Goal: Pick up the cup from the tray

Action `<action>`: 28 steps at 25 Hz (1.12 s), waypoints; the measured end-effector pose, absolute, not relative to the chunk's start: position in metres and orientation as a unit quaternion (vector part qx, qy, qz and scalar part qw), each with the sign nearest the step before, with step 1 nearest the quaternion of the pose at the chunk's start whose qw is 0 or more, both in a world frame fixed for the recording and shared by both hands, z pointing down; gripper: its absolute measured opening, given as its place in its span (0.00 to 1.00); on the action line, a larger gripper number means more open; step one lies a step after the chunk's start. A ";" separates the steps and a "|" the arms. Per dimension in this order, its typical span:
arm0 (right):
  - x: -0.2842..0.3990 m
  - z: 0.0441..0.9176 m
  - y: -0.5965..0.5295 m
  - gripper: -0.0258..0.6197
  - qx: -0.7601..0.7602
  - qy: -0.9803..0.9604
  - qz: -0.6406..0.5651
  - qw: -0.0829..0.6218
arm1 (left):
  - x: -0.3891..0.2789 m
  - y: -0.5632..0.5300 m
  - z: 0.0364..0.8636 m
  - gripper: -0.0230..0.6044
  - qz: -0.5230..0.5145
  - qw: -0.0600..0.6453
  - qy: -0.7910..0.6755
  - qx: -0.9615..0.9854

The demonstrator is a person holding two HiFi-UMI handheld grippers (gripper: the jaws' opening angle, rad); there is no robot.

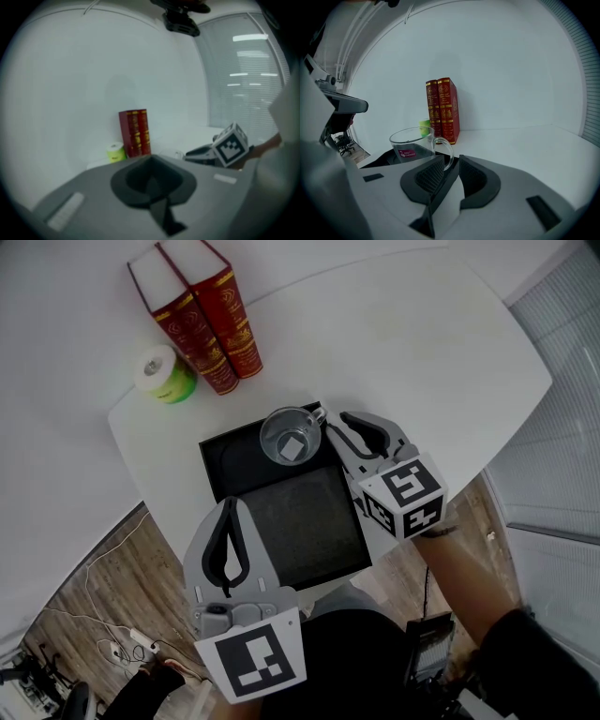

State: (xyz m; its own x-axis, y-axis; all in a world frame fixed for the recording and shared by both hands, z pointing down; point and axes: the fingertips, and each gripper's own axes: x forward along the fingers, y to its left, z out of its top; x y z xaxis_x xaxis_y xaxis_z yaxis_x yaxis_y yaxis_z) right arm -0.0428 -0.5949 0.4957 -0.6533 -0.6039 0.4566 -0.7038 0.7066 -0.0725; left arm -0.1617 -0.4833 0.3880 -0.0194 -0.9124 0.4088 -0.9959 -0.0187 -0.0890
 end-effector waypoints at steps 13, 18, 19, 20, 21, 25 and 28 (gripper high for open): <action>-0.057 0.498 -0.609 0.18 0.357 -0.902 0.124 0.209 | -0.163 -0.498 0.390 0.04 0.190 0.116 -0.676 0.703; -0.062 0.502 -0.609 0.18 0.352 -0.903 0.123 0.215 | -0.162 -0.501 0.392 0.04 0.193 0.119 -0.671 0.705; -0.063 0.503 -0.610 0.18 0.353 -0.902 0.123 0.215 | -0.163 -0.501 0.391 0.04 0.193 0.120 -0.672 0.705; -0.063 0.503 -0.611 0.18 0.354 -0.902 0.123 0.214 | -0.164 -0.501 0.391 0.04 0.194 0.119 -0.672 0.705; -0.063 0.503 -0.612 0.18 0.355 -0.902 0.124 0.214 | -0.165 -0.502 0.391 0.04 0.194 0.119 -0.672 0.705; -0.064 0.504 -0.615 0.18 0.356 -0.900 0.126 0.216 | -0.170 -0.502 0.392 0.04 0.194 0.122 -0.675 0.701; -0.066 0.505 -0.618 0.18 0.357 -0.900 0.126 0.216 | -0.173 -0.504 0.393 0.04 0.193 0.123 -0.677 0.699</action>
